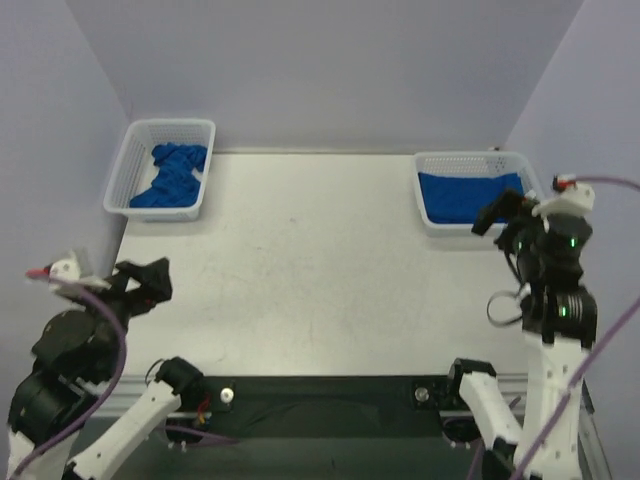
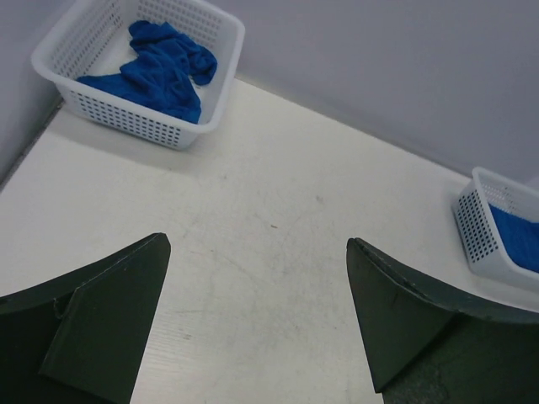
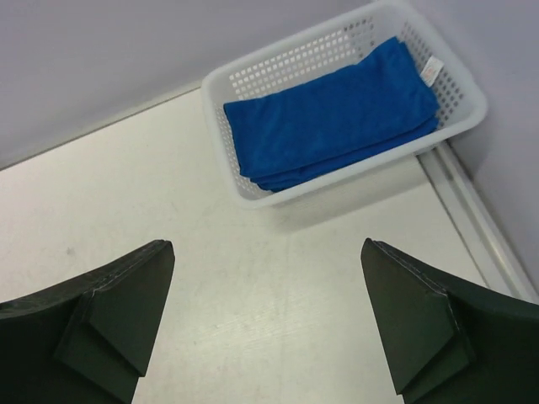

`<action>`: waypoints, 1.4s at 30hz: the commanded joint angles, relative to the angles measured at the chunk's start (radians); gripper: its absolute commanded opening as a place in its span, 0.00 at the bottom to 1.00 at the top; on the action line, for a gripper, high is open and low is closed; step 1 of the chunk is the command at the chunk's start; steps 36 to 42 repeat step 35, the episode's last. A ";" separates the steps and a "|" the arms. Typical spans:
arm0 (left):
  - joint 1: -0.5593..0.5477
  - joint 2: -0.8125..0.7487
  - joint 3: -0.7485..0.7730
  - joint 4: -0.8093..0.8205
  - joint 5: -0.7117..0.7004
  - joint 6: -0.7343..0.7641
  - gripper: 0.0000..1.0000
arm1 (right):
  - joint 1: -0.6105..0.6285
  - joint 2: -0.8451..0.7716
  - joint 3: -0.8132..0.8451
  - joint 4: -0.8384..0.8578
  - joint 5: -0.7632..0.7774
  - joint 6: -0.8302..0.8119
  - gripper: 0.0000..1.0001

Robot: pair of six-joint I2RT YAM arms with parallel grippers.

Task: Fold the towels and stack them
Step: Neatly place the folded towel into the bin

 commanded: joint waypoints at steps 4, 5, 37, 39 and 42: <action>0.004 -0.149 0.085 -0.185 -0.144 0.001 0.98 | 0.032 -0.428 -0.143 -0.159 0.176 -0.095 1.00; 0.004 -0.161 0.093 -0.193 -0.147 0.010 0.97 | 0.032 -0.478 -0.160 -0.179 0.185 -0.097 1.00; 0.004 -0.242 -0.033 -0.190 -0.152 0.012 0.97 | 0.032 -0.807 -0.267 -0.287 0.201 -0.186 1.00; 0.004 -0.242 -0.033 -0.190 -0.152 0.012 0.97 | 0.032 -0.807 -0.267 -0.287 0.201 -0.186 1.00; 0.004 -0.242 -0.033 -0.190 -0.152 0.012 0.97 | 0.032 -0.807 -0.267 -0.287 0.201 -0.186 1.00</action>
